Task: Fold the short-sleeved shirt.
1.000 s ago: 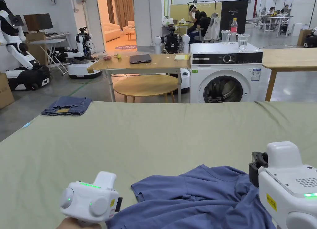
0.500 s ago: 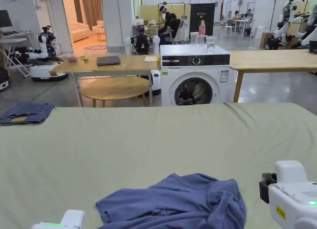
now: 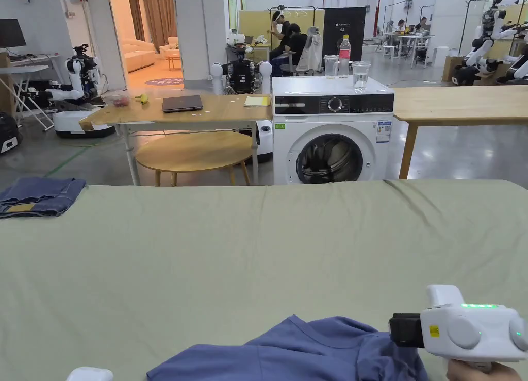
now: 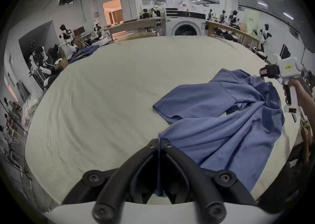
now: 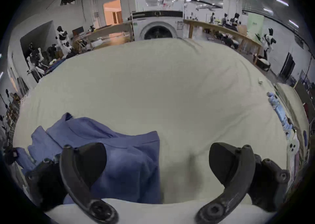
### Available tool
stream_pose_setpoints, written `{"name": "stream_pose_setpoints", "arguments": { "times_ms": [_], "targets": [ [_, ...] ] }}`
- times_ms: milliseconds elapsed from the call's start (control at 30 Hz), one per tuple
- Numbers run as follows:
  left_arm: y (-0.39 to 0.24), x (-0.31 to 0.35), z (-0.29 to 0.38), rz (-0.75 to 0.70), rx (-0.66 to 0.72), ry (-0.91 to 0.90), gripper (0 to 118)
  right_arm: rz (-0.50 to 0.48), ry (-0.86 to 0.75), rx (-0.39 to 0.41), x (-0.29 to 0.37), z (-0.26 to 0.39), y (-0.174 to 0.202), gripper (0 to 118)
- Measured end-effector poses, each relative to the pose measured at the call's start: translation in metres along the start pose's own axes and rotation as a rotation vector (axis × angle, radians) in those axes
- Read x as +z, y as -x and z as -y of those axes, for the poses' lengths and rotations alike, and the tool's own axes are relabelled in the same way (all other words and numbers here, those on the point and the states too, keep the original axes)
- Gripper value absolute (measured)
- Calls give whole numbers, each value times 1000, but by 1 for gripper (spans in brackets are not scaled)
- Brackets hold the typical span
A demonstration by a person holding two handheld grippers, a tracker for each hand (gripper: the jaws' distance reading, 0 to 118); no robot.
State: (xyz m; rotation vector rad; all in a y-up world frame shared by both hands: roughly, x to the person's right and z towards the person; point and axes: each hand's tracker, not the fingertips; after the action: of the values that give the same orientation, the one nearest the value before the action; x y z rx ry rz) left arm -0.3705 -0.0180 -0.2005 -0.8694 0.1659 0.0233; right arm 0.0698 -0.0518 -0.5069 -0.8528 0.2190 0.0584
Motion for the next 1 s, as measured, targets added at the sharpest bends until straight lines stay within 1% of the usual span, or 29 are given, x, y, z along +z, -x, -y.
{"name": "stream_pose_setpoints", "arguments": {
  "times_ms": [33,67,100,133,167,200,233,267,300,333,367,400,500,567,633,667,733,767,833,900,933,1000],
  "targets": [
    [1,-2,-1,0,1,0,0,-5,27,2,-9,0,5,107],
    [1,-5,-1,-1,2,3,0,-32,62,11,-13,1,10,83],
    [2,-7,-2,-2,1,7,0,-56,96,29,-16,4,17,33],
    [2,-11,-2,-6,0,10,0,-63,163,60,-22,7,25,7],
    [2,-13,-2,-10,-2,15,0,-66,230,74,-26,14,31,6],
    [1,-16,-3,-15,-7,17,0,-85,214,53,-24,20,34,5],
    [2,-17,-3,-20,-15,17,0,-40,154,29,-18,18,33,5],
    [3,-17,-4,-22,-19,14,0,-83,162,-25,-13,15,28,5],
    [5,-17,-6,-25,-23,12,0,-127,172,-54,-6,16,23,5],
    [8,-16,-7,-43,-35,2,0,-142,165,-57,3,13,20,5],
    [12,-12,-12,-68,-45,-16,0,-100,93,-6,20,9,20,5],
    [15,-8,-16,-83,-50,-26,0,-77,36,27,34,5,20,5],
    [28,12,-40,-125,-63,-76,0,-123,-80,41,86,-19,13,5],
    [34,29,-61,-187,-97,-130,0,-119,-147,115,125,-37,15,5],
    [44,43,-79,-226,-118,-166,0,-104,-225,169,162,-54,18,5],
    [49,52,-91,-246,-116,-189,0,-116,-266,176,182,-63,19,5],
    [56,71,-113,-296,-124,-235,0,-152,-335,163,221,-79,23,5],
    [61,82,-125,-314,-118,-262,0,-151,-362,168,239,-90,23,5],
    [71,103,-150,-358,-112,-318,0,-124,-430,194,271,-109,27,5],
    [81,122,-173,-392,-103,-361,0,-67,-500,213,299,-129,29,5],
    [85,132,-185,-407,-101,-389,0,-47,-531,213,310,-139,29,5],
    [91,152,-208,-422,-72,-444,0,-31,-594,183,331,-160,28,5]
  ]
}}
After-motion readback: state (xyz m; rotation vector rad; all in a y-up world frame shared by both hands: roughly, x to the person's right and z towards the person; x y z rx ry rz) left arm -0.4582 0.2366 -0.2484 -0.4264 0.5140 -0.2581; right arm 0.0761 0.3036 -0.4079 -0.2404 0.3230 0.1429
